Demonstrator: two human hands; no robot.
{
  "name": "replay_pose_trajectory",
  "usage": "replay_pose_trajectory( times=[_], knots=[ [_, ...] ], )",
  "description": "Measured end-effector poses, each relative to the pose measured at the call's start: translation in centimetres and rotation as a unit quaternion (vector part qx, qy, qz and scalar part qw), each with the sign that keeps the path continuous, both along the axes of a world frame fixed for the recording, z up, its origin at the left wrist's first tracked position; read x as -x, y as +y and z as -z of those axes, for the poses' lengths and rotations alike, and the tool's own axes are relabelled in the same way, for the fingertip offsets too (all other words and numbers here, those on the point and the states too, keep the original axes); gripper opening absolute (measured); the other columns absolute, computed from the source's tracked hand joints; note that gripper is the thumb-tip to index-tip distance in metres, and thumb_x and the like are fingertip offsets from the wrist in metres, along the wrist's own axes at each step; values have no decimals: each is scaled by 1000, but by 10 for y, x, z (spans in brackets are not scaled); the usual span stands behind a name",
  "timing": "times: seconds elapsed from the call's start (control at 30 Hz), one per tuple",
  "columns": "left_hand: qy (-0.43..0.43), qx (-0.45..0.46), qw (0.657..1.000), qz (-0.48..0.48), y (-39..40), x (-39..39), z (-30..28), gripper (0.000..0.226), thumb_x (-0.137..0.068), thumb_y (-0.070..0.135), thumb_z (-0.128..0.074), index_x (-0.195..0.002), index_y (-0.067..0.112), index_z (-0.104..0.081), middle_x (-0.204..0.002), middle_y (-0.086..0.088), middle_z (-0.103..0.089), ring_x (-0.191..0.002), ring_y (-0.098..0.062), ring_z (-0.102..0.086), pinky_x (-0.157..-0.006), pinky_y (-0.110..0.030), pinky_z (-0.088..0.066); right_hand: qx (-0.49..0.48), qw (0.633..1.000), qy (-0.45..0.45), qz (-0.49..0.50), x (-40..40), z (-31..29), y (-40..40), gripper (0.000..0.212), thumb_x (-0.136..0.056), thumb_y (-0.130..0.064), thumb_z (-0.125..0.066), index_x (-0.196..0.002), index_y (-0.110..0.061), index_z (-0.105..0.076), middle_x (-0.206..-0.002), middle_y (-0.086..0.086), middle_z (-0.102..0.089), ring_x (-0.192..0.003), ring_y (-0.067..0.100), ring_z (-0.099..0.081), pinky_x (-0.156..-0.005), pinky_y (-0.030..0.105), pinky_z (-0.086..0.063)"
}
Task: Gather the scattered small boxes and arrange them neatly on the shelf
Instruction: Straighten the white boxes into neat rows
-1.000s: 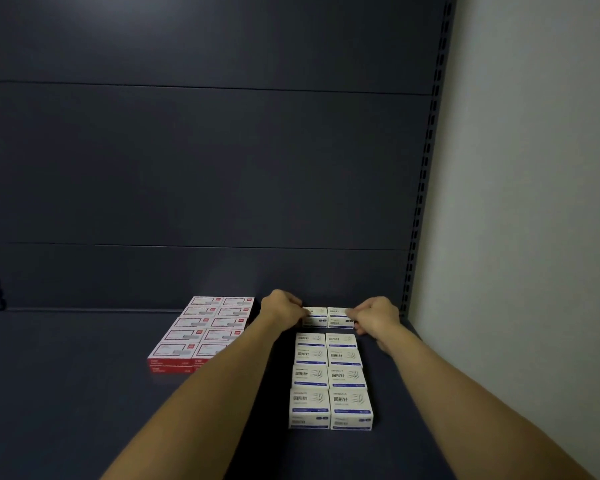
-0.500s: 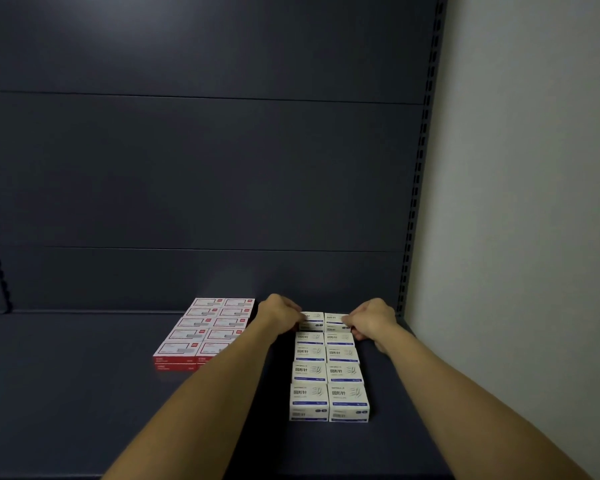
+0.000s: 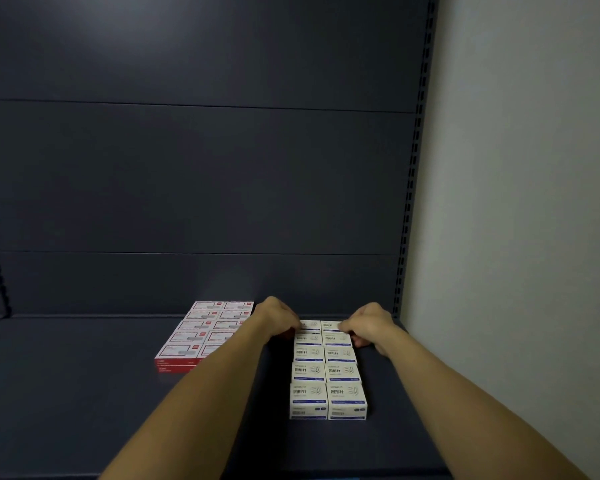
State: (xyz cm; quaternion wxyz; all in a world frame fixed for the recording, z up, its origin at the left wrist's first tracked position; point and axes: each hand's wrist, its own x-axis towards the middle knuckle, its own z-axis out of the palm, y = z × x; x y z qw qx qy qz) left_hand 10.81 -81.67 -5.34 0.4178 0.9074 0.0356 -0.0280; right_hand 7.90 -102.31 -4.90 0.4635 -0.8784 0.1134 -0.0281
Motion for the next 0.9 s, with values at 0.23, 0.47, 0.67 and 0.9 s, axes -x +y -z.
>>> replay_pose_trajectory(
  times=[0.23, 0.47, 0.67, 0.9],
  knots=[
    [22, -31, 999, 37, 2, 10, -5, 23, -80, 23, -82, -102, 18, -77, -106, -5, -73, -100, -23, -70, -95, -40, -57, 10, 1000, 12, -4, 10, -3, 2, 21, -79, -18, -79, -90, -4, -68, -88, 7, -71, -69, 19, -68, -57, 24, -58],
    [-34, -65, 996, 46, 4, 23, -5, 24, -94, 19, -66, -118, 19, -72, -120, -4, -68, -112, -23, -65, -103, -39, -51, 32, 999, 1, 3, 22, -3, 6, 15, -85, -16, -70, -90, -2, -69, -82, 7, -73, -66, 18, -67, -58, 25, -58],
    [-110, -158, 980, 60, 14, 39, -9, 31, -99, 11, -52, -125, 16, -67, -127, -6, -64, -118, -25, -60, -96, -32, -48, 120, 992, -25, -11, 37, -9, 7, 17, -86, -18, -65, -92, -3, -67, -88, 9, -69, -75, 25, -69, -70, 37, -62],
    [-156, -289, 939, 104, 31, 54, -23, 19, -92, 15, -57, -109, 17, -67, -113, -6, -62, -97, -26, -63, -89, -43, -57, 307, 949, -52, -41, 66, -28, 3, 31, -87, -22, -61, -115, -9, -55, -113, 8, -59, -94, 25, -60, -80, 36, -55]
  ],
)
